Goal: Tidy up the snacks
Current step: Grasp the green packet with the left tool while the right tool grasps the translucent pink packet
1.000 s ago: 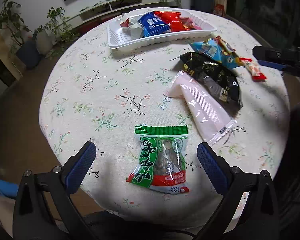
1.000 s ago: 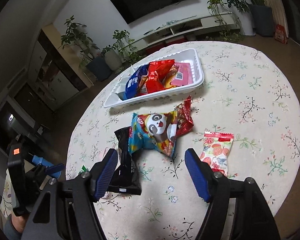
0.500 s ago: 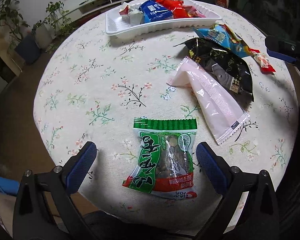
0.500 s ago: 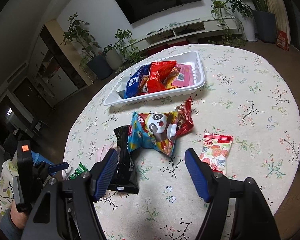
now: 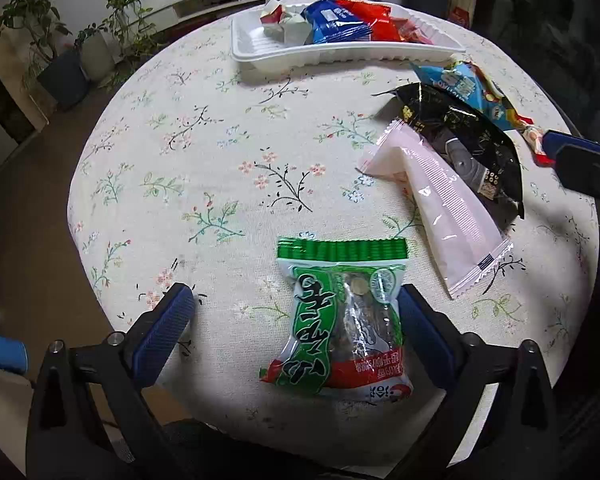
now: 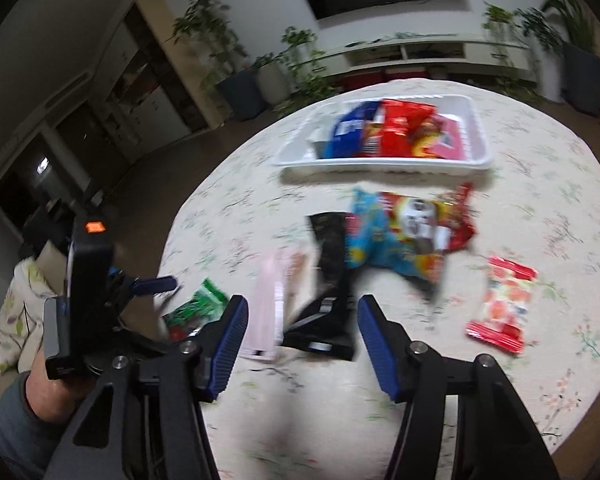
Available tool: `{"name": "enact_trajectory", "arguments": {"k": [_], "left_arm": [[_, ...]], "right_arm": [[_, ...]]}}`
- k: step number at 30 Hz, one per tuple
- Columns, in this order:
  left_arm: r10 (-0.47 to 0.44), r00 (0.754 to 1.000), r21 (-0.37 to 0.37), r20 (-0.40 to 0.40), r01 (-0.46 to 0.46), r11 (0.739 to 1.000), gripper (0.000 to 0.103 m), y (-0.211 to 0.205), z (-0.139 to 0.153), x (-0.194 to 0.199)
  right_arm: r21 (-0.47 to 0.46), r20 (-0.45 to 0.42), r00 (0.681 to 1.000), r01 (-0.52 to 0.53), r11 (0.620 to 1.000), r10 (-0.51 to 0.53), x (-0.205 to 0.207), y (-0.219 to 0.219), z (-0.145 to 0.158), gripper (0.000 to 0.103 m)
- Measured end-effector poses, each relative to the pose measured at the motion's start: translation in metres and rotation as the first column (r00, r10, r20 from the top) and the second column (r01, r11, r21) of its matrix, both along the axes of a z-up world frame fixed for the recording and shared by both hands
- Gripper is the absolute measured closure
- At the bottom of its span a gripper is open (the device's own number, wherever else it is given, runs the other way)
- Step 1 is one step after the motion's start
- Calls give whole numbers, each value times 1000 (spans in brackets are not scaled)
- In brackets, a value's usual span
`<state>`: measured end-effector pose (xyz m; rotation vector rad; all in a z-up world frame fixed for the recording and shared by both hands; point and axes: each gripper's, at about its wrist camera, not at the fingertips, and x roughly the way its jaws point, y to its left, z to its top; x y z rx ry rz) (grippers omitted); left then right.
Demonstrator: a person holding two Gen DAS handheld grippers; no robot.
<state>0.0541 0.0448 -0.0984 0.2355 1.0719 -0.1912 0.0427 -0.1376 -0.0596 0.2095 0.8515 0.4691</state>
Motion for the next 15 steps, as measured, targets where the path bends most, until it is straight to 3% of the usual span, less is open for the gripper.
{"name": "enact_trajectory", "arguments": {"k": [1,4,5,6,15], "left_arm": [[-4,1000,-5,-1,4,1000,4,0,0,0],[-9,1000,-60,8,9,998,34,7,3,-2],[-5,1000,-73,11,6,997,50,9,4,-3],[3,1000,-83,10,-2,997,54,13,4,-2],[7,1000,-150,13,-5,989,60,22,5,-5]], "right_arm": [[-6,-4,1000,-12,1000,12,1,8,2,43],[-42,-9,999,-44,998,44,7,30,7,46],[-72,-19,998,-56,996,55,10,39,7,47],[-92,-31,998,-63,994,60,12,45,6,49],[-208,-151,988,-72,975,41,33,72,-23,56]]}}
